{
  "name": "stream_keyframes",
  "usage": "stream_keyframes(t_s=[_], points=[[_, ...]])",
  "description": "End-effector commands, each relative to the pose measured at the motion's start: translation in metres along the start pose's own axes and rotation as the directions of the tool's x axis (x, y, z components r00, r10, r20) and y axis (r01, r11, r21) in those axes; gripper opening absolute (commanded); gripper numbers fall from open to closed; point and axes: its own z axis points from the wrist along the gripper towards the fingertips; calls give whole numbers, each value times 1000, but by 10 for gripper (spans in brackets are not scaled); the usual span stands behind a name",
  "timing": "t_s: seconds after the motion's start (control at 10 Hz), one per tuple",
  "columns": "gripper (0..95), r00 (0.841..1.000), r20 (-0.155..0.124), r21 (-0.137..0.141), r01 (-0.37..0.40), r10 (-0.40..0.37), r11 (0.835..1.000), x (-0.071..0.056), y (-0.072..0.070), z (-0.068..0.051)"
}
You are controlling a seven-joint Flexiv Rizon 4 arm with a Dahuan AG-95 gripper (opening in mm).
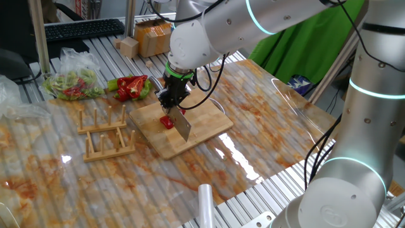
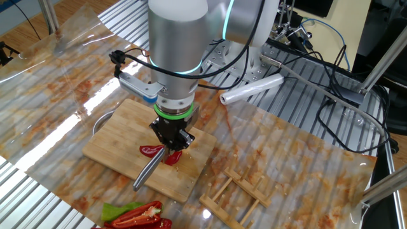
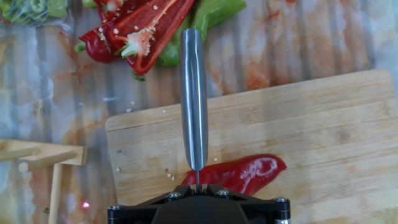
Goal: Chop the chili peppers
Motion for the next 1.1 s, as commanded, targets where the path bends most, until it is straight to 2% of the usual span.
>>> stream_keyframes(t_s=[0.1,0.4,0.8,1.1], points=[[0,1000,9,4,-3,3,1000,0,0,0],[0,1000,6,3,-3,3,1000,1,-2,-4],[0,1000,7,12,-13,13,1000,-20,11,21],[0,1000,1,18,-4,4,1000,-21,8,10]])
